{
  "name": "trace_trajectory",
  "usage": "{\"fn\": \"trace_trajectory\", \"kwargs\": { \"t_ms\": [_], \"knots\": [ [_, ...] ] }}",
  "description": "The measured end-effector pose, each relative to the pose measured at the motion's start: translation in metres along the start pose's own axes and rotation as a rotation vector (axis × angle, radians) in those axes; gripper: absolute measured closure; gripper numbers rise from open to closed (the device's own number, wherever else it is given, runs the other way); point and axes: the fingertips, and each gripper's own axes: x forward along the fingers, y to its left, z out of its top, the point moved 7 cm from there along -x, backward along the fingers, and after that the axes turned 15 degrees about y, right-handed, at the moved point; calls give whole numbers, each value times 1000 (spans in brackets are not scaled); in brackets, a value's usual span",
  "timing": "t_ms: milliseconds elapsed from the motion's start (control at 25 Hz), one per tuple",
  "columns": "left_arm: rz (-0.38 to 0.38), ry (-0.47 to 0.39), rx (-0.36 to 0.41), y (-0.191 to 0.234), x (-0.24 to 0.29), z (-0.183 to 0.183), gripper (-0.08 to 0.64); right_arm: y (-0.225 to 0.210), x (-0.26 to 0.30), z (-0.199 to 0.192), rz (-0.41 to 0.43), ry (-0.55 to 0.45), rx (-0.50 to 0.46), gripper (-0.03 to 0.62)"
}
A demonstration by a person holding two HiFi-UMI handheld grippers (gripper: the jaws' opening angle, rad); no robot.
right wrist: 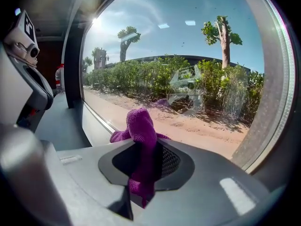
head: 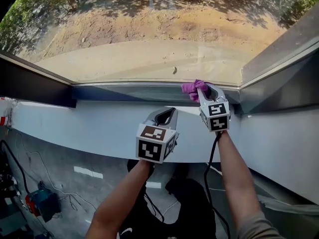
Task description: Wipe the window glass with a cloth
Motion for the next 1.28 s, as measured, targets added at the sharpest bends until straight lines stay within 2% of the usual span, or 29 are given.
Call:
{"fn": "trace_trajectory", "kwargs": {
  "t_ms": [320,680,1040,1280],
  "knots": [
    [-11,-3,21,-21,-17,20,560,-6,-41,29,-3,-65,49,494],
    [-34,-35,46,-46,-55,52,560,-8,-106,85,-23,-156,69,494],
    [-43,-84,95,-63,-99,96,560,-10,-168,144,-45,-222,72,492],
    [-50,-89,113,-72,-120,112,560,-11,-210,184,-42,-247,86,492]
  ]
}}
